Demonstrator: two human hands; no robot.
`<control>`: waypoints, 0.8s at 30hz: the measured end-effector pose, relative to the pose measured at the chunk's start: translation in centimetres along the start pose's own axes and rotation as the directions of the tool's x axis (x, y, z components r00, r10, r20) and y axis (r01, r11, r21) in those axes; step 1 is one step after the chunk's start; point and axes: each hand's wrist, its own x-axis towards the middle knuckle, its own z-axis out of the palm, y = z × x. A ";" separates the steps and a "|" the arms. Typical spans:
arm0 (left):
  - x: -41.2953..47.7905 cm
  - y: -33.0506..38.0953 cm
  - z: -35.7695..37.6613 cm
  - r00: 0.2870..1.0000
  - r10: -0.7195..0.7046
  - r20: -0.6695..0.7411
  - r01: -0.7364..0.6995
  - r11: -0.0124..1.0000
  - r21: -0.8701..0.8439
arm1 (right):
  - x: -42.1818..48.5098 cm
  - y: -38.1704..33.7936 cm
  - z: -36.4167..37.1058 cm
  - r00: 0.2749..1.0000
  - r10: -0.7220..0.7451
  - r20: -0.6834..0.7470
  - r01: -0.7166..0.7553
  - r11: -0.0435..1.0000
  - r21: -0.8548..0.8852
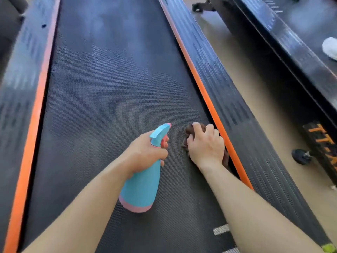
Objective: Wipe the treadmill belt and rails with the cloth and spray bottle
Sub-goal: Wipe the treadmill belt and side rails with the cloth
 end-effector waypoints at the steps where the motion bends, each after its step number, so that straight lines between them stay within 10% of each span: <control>1: -0.1 -0.4 -0.3 1.000 -0.007 -0.014 0.007 1.000 -0.028 | 2.7 -0.5 0.4 1.000 0.001 0.003 -0.001 1.000 -0.011; 6: 0.8 -0.7 -0.8 0.998 -0.039 -0.058 0.030 0.989 -0.145 | 11.4 -2.6 1.4 0.996 -0.076 0.056 0.080 0.994 -0.071; 14: 0.8 -0.1 -1.6 0.999 0.000 -0.050 -0.006 0.995 -0.103 | 1.4 2.6 -0.1 0.962 -0.271 -0.032 0.260 0.944 -0.202; 24: -0.7 -1.4 -2.1 0.997 0.075 -0.003 -0.075 0.996 -0.051 | 7.6 -2.0 0.1 0.999 -0.050 0.008 0.051 0.991 -0.121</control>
